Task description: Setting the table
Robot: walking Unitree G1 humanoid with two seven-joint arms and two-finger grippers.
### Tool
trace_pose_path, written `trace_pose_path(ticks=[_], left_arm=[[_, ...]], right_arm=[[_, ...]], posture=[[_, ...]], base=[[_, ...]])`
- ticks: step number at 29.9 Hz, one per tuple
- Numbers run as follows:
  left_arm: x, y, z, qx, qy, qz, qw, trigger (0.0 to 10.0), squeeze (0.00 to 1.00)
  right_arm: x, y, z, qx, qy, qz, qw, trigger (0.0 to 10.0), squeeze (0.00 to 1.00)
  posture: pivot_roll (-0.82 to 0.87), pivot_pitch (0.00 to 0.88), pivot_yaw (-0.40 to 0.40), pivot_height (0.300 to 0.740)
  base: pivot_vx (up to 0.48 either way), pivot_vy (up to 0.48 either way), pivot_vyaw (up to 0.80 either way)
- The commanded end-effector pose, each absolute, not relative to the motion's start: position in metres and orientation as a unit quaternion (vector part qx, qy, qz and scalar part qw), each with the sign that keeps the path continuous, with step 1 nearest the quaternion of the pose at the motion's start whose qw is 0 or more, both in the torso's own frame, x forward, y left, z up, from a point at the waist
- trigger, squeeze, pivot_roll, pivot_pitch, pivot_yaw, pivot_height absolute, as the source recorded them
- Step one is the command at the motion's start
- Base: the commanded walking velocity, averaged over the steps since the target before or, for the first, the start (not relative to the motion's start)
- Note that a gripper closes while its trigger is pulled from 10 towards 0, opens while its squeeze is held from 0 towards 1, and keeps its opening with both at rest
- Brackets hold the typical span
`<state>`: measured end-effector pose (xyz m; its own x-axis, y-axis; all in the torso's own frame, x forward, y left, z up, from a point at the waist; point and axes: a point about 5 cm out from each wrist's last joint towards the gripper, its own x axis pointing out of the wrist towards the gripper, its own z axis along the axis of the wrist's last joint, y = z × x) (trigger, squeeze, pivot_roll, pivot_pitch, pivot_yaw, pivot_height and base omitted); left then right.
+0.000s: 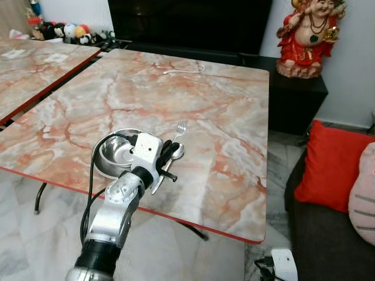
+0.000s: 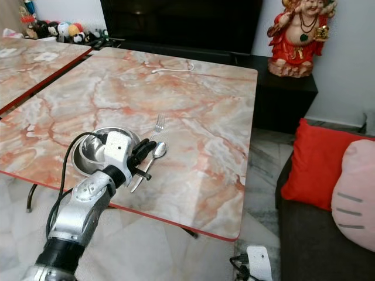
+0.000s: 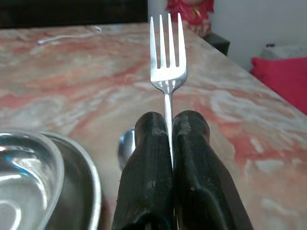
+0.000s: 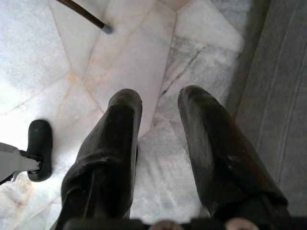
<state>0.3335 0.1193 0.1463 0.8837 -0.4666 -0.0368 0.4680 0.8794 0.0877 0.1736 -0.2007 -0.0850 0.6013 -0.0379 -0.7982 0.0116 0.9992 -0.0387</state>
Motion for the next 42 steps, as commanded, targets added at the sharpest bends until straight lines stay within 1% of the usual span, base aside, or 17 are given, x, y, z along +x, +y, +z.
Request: trace_pose_path(ticks=[1, 3, 5, 7, 11, 15, 16, 17, 20, 25, 30, 32, 33, 42], left_arm=[[0.339, 0.111, 0.146, 0.069, 0.026, -0.250, 0.965, 10.0, 0.00], [0.345, 0.104, 0.143, 0.064, 0.056, -0.248, 0.965, 10.0, 0.00], [0.347, 0.102, 0.142, 0.072, 0.061, -0.244, 0.965, 10.0, 0.00], [0.352, 0.100, 0.140, 0.062, 0.083, -0.236, 0.966, 10.0, 0.00], [0.360, 0.098, 0.132, 0.078, 0.118, -0.220, 0.965, 10.0, 0.00], [0.364, 0.098, 0.123, 0.064, 0.138, -0.191, 0.970, 10.0, 0.00], [0.366, 0.097, 0.122, 0.048, 0.140, -0.183, 0.972, 10.0, 0.00], [0.366, 0.097, 0.122, 0.048, 0.140, -0.183, 0.972, 10.0, 0.00], [0.367, 0.090, 0.120, 0.026, 0.139, -0.195, 0.971, 10.0, 0.00], [0.370, 0.083, 0.121, 0.014, 0.139, -0.211, 0.968, 10.0, 0.00], [0.374, 0.079, 0.119, 0.025, 0.145, -0.207, 0.967, 10.0, 0.00], [0.375, 0.080, 0.118, 0.036, 0.145, -0.204, 0.967, 10.0, 0.00], [0.376, 0.081, 0.117, 0.055, 0.145, -0.200, 0.967, 10.0, 0.00], [0.378, 0.078, 0.115, 0.057, 0.147, -0.197, 0.968, 10.0, 0.00]], right_arm=[[0.172, -0.202, -0.086, -0.012, 0.448, -0.018, 0.894, 10.0, 0.00], [0.172, -0.202, -0.086, -0.012, 0.448, -0.017, 0.894, 10.0, 0.00], [0.172, -0.202, -0.085, -0.012, 0.448, -0.017, 0.894, 10.0, 0.00], [0.172, -0.202, -0.086, -0.012, 0.448, -0.016, 0.894, 10.0, 0.00], [0.172, -0.202, -0.085, -0.012, 0.448, -0.017, 0.894, 10.0, 0.00], [0.172, -0.202, -0.085, -0.013, 0.448, -0.017, 0.894, 10.0, 0.00], [0.173, -0.202, -0.085, -0.013, 0.448, -0.017, 0.894, 10.0, 0.00], [0.173, -0.202, -0.085, -0.013, 0.448, -0.017, 0.894, 10.0, 0.00], [0.173, -0.203, -0.085, -0.014, 0.448, -0.017, 0.894, 10.0, 0.00], [0.173, -0.204, -0.085, -0.015, 0.447, -0.019, 0.894, 10.0, 0.00], [0.173, -0.205, -0.085, -0.014, 0.447, -0.020, 0.894, 10.0, 0.00], [0.173, -0.205, -0.085, -0.014, 0.448, -0.020, 0.894, 10.0, 0.00], [0.173, -0.205, -0.085, -0.014, 0.448, -0.021, 0.894, 10.0, 0.00], [0.172, -0.205, -0.085, -0.012, 0.448, -0.022, 0.894, 10.0, 0.00]], posture=[[0.08, 0.007, -0.029, 0.740], [0.08, 0.006, -0.030, 0.740], [0.08, 0.006, -0.030, 0.740], [0.08, 0.004, -0.031, 0.740], [0.08, 0.004, -0.032, 0.740], [0.08, 0.002, -0.032, 0.740], [0.06, 0.000, -0.031, 0.740], [0.06, 0.000, -0.031, 0.740], [0.06, 0.000, -0.034, 0.740], [0.06, 0.000, -0.032, 0.740], [0.05, 0.000, -0.033, 0.740], [0.05, 0.000, -0.033, 0.740], [0.05, 0.001, -0.031, 0.740], [0.04, 0.012, -0.024, 0.740]], base=[[0.000, 0.000, 0.00], [0.000, 0.000, 0.00], [0.000, 0.000, 0.00], [0.000, 0.000, 0.00], [0.000, 0.000, 0.00], [0.000, 0.000, 0.00], [0.000, 0.000, 0.00], [0.000, 0.000, 0.00], [0.000, 0.000, 0.00], [0.000, 0.000, 0.00], [0.000, 0.000, 0.00], [0.000, 0.000, 0.00], [0.000, 0.000, 0.00], [0.000, 0.000, 0.00]])
